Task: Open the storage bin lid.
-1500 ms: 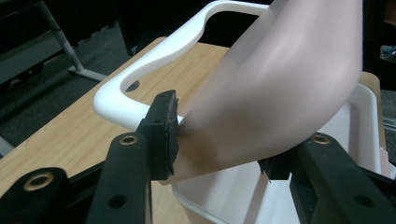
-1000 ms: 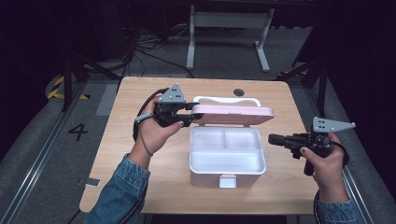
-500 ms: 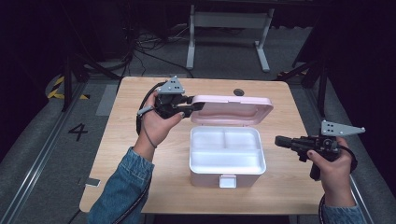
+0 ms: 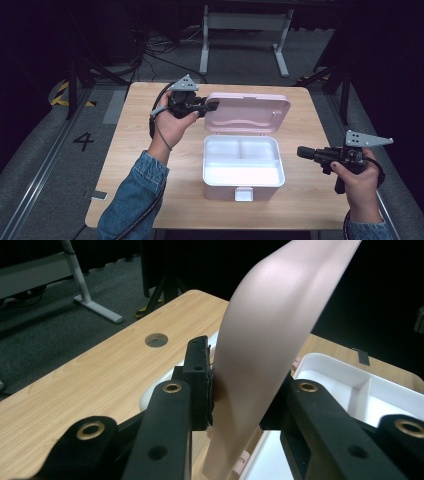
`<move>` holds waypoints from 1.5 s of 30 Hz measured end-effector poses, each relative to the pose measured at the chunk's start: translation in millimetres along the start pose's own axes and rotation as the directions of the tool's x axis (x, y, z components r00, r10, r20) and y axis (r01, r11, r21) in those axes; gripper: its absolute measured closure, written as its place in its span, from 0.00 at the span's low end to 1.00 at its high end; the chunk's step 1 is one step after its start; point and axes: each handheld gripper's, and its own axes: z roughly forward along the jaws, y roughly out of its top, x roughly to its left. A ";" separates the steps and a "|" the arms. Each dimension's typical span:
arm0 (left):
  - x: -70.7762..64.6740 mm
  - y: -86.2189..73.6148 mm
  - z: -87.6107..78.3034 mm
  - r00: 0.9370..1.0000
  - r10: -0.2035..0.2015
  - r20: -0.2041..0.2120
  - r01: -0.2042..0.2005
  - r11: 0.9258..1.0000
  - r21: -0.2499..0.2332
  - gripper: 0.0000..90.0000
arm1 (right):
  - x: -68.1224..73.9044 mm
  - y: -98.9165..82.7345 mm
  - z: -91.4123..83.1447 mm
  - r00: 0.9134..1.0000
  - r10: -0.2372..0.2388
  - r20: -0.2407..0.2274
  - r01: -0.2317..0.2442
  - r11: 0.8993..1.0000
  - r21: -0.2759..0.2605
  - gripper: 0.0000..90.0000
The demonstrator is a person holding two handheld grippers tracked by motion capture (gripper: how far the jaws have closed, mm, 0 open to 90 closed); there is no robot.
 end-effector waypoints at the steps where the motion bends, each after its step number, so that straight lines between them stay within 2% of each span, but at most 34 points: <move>1: 1.4 0.2 1.0 1.000 -0.002 0.002 0.002 1.000 0.001 0.82 | -0.6 -0.4 -0.5 1.000 -0.002 0.006 0.002 1.000 0.002 1.00; 6: 8.2 0.6 5.3 1.000 -0.023 0.002 0.023 1.000 0.001 0.82 | -2.4 -2.3 -6.9 0.995 -0.014 0.096 0.008 0.998 0.063 0.95; 8: 9.1 0.8 6.2 1.000 -0.027 -0.002 0.027 1.000 0.001 0.83 | -3.2 -2.9 -7.5 0.995 -0.014 0.102 0.007 0.997 0.074 0.93; 10: 11.1 1.2 7.8 0.999 -0.032 -0.004 0.032 0.999 0.001 0.83 | -4.7 -5.3 -9.2 0.991 -0.007 0.137 -0.010 0.993 0.121 0.89; 11: 13.2 1.1 9.3 0.999 -0.045 -0.002 0.045 0.999 0.000 0.83 | -5.6 -7.2 -10.1 0.986 -0.016 0.169 -0.010 0.988 0.156 0.86; 12: 13.2 1.1 9.3 0.999 -0.045 -0.002 0.045 0.999 0.000 0.83 | -5.6 -7.2 -10.1 0.986 -0.016 0.169 -0.010 0.988 0.156 0.86; 13: 15.4 0.8 11.2 0.998 -0.055 -0.004 0.055 0.998 -0.002 0.83 | -6.6 -8.9 -11.4 0.982 -0.019 0.188 -0.016 0.984 0.179 0.84; 19: 22.8 -0.1 15.3 0.997 -0.080 0.009 0.080 0.997 -0.006 0.83 | -8.5 -12.6 -15.4 0.976 -0.017 0.217 -0.033 0.973 0.227 0.79; 22: 27.7 0.4 19.2 0.996 -0.088 0.008 0.088 0.996 0.002 0.82 | -10.2 -15.9 -17.9 0.967 -0.026 0.255 -0.044 0.963 0.265 0.75; 23: 27.7 0.4 19.2 0.996 -0.088 0.008 0.088 0.996 0.002 0.82 | -10.2 -15.9 -17.9 0.967 -0.026 0.255 -0.044 0.963 0.265 0.75; 27: 34.1 1.2 24.4 0.995 -0.104 0.005 0.104 0.994 0.015 0.82 | -12.2 -21.1 -19.8 0.960 -0.014 0.279 -0.073 0.951 0.301 0.70; 28: 34.1 1.2 24.4 0.995 -0.104 0.005 0.104 0.994 0.015 0.82 | -12.2 -21.1 -19.8 0.960 -0.014 0.279 -0.073 0.951 0.301 0.70; 32: 39.0 2.1 28.9 0.992 -0.125 0.004 0.125 0.992 0.034 0.81 | -14.4 -25.4 -19.7 0.950 -0.009 0.313 -0.105 0.933 0.345 0.69; 33: 40.8 2.8 30.6 0.992 -0.124 0.005 0.124 0.991 0.042 0.81 | -16.0 -27.6 -19.3 0.944 -0.010 0.331 -0.117 0.925 0.362 0.68; 34: 40.8 2.8 30.6 0.992 -0.124 0.005 0.124 0.991 0.042 0.81 | -16.0 -27.6 -19.3 0.944 -0.010 0.331 -0.117 0.925 0.362 0.68; 36: 45.4 2.2 33.7 0.991 -0.136 0.013 0.135 0.990 0.042 0.81 | -17.9 -30.6 -18.8 0.940 0.001 0.342 -0.139 0.915 0.378 0.67; 37: 45.4 2.2 33.7 0.991 -0.136 0.013 0.135 0.990 0.042 0.81 | -17.9 -30.6 -18.8 0.940 0.001 0.342 -0.139 0.915 0.378 0.67; 41: 55.4 -1.6 39.4 0.980 -0.194 0.046 0.192 0.981 0.041 0.81 | -19.3 -34.0 -17.5 0.939 0.013 0.343 -0.154 0.909 0.387 0.67; 45: 60.7 -2.1 44.8 0.977 -0.210 0.046 0.207 0.977 0.058 0.80 | -19.4 -37.4 -17.7 0.940 0.026 0.340 -0.168 0.903 0.396 0.66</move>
